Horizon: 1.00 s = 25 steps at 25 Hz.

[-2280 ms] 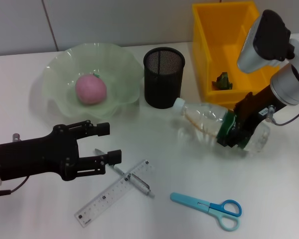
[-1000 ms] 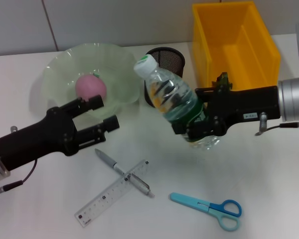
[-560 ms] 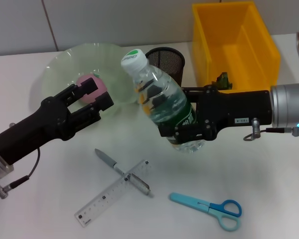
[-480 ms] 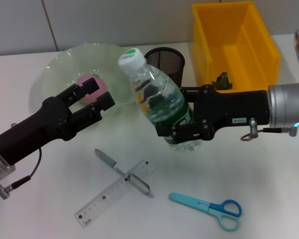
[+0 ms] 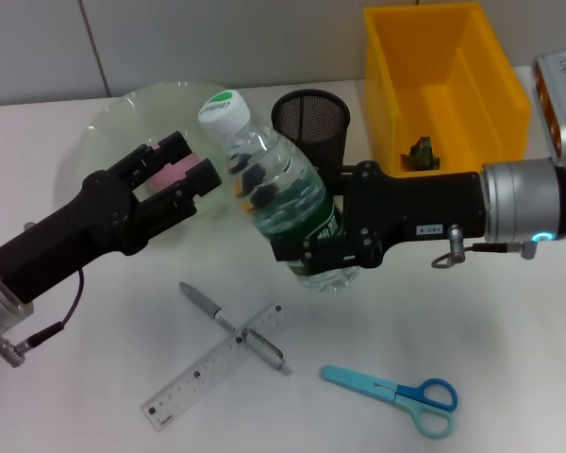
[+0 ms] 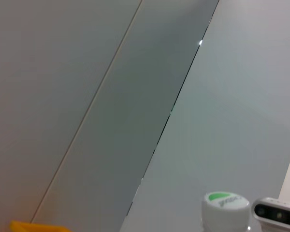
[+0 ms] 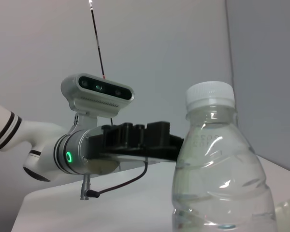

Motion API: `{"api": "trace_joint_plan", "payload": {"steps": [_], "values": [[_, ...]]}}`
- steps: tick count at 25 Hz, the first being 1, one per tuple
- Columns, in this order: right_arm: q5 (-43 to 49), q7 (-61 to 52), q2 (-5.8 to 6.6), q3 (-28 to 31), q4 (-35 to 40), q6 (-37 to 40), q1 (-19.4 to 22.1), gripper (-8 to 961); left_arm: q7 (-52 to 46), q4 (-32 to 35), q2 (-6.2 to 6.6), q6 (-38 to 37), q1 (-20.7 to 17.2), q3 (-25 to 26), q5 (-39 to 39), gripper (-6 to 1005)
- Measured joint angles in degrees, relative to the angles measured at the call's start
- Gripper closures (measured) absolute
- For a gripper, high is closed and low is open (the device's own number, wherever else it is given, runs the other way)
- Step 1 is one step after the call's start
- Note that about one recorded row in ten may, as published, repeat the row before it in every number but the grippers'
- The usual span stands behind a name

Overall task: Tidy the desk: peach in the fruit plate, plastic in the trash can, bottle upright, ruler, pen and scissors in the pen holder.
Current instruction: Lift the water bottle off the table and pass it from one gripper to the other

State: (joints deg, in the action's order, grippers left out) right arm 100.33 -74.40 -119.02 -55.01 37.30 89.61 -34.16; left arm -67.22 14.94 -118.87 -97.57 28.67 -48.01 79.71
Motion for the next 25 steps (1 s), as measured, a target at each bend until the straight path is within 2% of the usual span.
{"api": "trace_joint_plan", "payload": {"steps": [25], "values": [[-0.14,3.23,-0.32,-0.1,-7.7,-0.24,-3.45,191,4.34,-5.14,-0.22,-2.22,2.07,0.02,-1.7,217]]}}
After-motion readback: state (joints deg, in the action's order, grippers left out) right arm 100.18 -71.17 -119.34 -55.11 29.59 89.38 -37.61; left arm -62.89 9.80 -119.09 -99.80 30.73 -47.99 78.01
